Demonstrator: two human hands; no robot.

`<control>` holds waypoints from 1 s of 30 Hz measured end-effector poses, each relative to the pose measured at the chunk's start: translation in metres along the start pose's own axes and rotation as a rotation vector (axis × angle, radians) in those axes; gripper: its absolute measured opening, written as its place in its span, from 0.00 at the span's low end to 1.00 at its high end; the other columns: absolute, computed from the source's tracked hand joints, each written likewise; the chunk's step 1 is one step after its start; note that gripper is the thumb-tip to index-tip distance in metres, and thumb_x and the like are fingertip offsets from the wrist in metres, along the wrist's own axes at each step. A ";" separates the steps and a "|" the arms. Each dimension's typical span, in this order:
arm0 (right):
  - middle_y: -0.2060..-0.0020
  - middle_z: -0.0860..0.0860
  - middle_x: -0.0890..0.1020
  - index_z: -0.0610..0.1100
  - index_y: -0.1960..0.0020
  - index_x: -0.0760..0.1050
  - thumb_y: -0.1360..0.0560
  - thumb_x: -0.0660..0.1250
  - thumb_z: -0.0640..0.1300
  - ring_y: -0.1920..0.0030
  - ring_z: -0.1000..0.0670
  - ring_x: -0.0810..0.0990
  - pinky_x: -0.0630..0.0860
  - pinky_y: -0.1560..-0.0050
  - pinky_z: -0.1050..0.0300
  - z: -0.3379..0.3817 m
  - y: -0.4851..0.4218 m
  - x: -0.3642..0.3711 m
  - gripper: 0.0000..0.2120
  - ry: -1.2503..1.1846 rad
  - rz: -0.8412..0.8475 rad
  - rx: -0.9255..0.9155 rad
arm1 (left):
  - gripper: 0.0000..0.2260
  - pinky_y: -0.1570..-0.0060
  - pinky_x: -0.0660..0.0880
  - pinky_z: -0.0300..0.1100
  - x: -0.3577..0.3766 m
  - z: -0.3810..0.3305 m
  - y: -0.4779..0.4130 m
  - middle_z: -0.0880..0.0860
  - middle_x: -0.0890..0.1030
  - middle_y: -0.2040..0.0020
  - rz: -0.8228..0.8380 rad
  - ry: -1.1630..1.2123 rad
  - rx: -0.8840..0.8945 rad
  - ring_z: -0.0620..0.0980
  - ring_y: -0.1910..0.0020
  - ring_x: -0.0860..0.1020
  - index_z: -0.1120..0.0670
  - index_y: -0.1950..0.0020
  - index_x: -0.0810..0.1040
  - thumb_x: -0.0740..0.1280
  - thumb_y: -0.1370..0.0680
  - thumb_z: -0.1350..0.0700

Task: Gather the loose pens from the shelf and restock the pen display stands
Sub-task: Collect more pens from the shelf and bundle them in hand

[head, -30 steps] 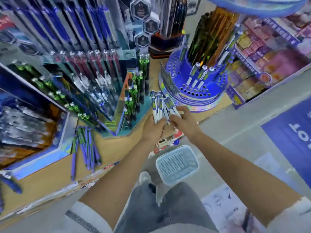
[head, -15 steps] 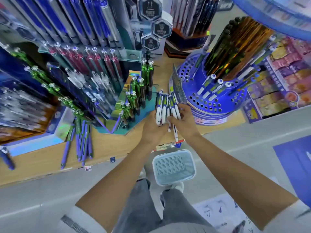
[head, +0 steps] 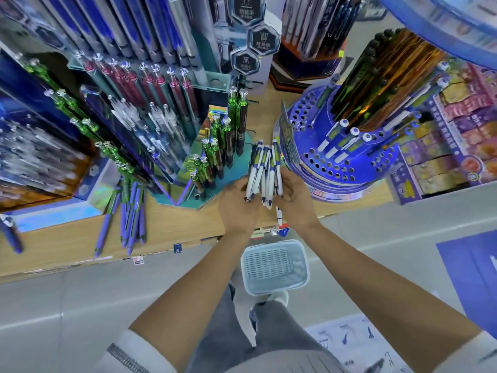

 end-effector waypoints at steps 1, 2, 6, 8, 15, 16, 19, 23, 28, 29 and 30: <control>0.49 0.54 0.79 0.57 0.43 0.70 0.31 0.62 0.23 0.49 0.63 0.80 0.77 0.44 0.64 0.000 0.001 0.001 0.31 0.029 0.009 -0.012 | 0.13 0.57 0.79 0.48 0.001 0.002 0.001 0.50 0.84 0.58 -0.008 -0.006 -0.001 0.51 0.59 0.82 0.50 0.45 0.82 0.70 0.29 0.57; 0.48 0.55 0.79 0.60 0.43 0.70 0.31 0.62 0.24 0.45 0.58 0.80 0.77 0.41 0.56 -0.001 0.001 0.002 0.32 0.047 0.015 -0.022 | 0.11 0.58 0.79 0.46 0.001 0.003 0.002 0.49 0.84 0.59 -0.026 -0.010 -0.017 0.51 0.60 0.81 0.49 0.47 0.83 0.70 0.29 0.56; 0.42 0.56 0.69 0.54 0.30 0.68 0.31 0.64 0.34 0.35 0.43 0.72 0.72 0.35 0.41 -0.007 0.005 0.007 0.32 0.172 0.047 -0.041 | 0.08 0.60 0.74 0.41 -0.007 0.011 0.005 0.49 0.83 0.58 -0.096 -0.038 -0.071 0.50 0.58 0.80 0.49 0.49 0.83 0.71 0.27 0.54; 0.39 0.52 0.67 0.54 0.28 0.64 0.30 0.66 0.33 0.34 0.44 0.72 0.72 0.34 0.42 -0.010 0.006 0.009 0.34 0.153 0.077 -0.024 | 0.10 0.56 0.76 0.44 -0.007 0.012 0.004 0.51 0.82 0.55 -0.105 -0.060 -0.046 0.52 0.55 0.80 0.50 0.47 0.83 0.71 0.27 0.54; 0.39 0.48 0.75 0.46 0.28 0.66 0.28 0.66 0.29 0.47 0.62 0.77 0.75 0.46 0.68 -0.022 0.006 0.002 0.31 0.027 0.061 0.060 | 0.22 0.46 0.77 0.46 0.008 0.010 0.009 0.47 0.82 0.45 0.037 0.085 0.069 0.48 0.47 0.80 0.46 0.36 0.77 0.68 0.30 0.51; 0.41 0.50 0.77 0.46 0.28 0.67 0.28 0.67 0.29 0.47 0.63 0.77 0.75 0.45 0.68 -0.024 0.007 0.002 0.31 0.013 0.059 0.072 | 0.24 0.45 0.77 0.45 0.012 0.011 0.009 0.47 0.81 0.43 0.083 0.124 0.064 0.46 0.46 0.80 0.45 0.35 0.76 0.69 0.31 0.50; 0.45 0.54 0.78 0.47 0.29 0.66 0.27 0.68 0.30 0.48 0.66 0.76 0.74 0.49 0.71 -0.025 0.008 0.004 0.30 -0.016 0.058 0.104 | 0.29 0.41 0.76 0.50 0.021 0.014 0.004 0.49 0.77 0.38 0.154 0.109 0.087 0.49 0.40 0.77 0.44 0.31 0.72 0.68 0.34 0.48; 0.47 0.54 0.79 0.51 0.31 0.69 0.26 0.65 0.30 0.48 0.61 0.77 0.74 0.47 0.68 -0.019 0.005 0.003 0.28 -0.012 0.023 0.106 | 0.33 0.31 0.66 0.49 0.023 0.010 0.004 0.56 0.71 0.32 0.179 -0.017 0.165 0.54 0.32 0.68 0.55 0.27 0.68 0.72 0.31 0.54; 0.47 0.54 0.81 0.44 0.33 0.72 0.27 0.65 0.29 0.49 0.63 0.79 0.73 0.50 0.72 -0.016 0.012 -0.001 0.24 -0.004 -0.060 0.075 | 0.33 0.32 0.59 0.40 0.017 0.011 0.006 0.56 0.71 0.30 0.158 -0.187 0.250 0.53 0.30 0.65 0.56 0.25 0.65 0.71 0.28 0.53; 0.48 0.56 0.81 0.44 0.34 0.73 0.26 0.65 0.29 0.50 0.65 0.79 0.72 0.51 0.73 -0.016 0.014 -0.003 0.23 -0.015 -0.078 0.078 | 0.32 0.32 0.60 0.41 0.015 0.011 0.006 0.55 0.72 0.31 0.161 -0.209 0.270 0.53 0.30 0.65 0.56 0.25 0.65 0.71 0.27 0.52; 0.49 0.58 0.80 0.46 0.36 0.74 0.26 0.65 0.30 0.51 0.67 0.78 0.72 0.51 0.74 -0.014 0.018 -0.005 0.21 -0.023 -0.097 0.075 | 0.31 0.31 0.62 0.43 0.014 0.011 0.008 0.55 0.72 0.31 0.164 -0.227 0.298 0.53 0.31 0.66 0.56 0.26 0.65 0.70 0.27 0.51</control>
Point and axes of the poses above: each hand's wrist, its own y-axis away from the middle knuckle, its own x-axis out of the palm, z = x × y, the point moved 10 cm from there along -y, towards the middle knuckle
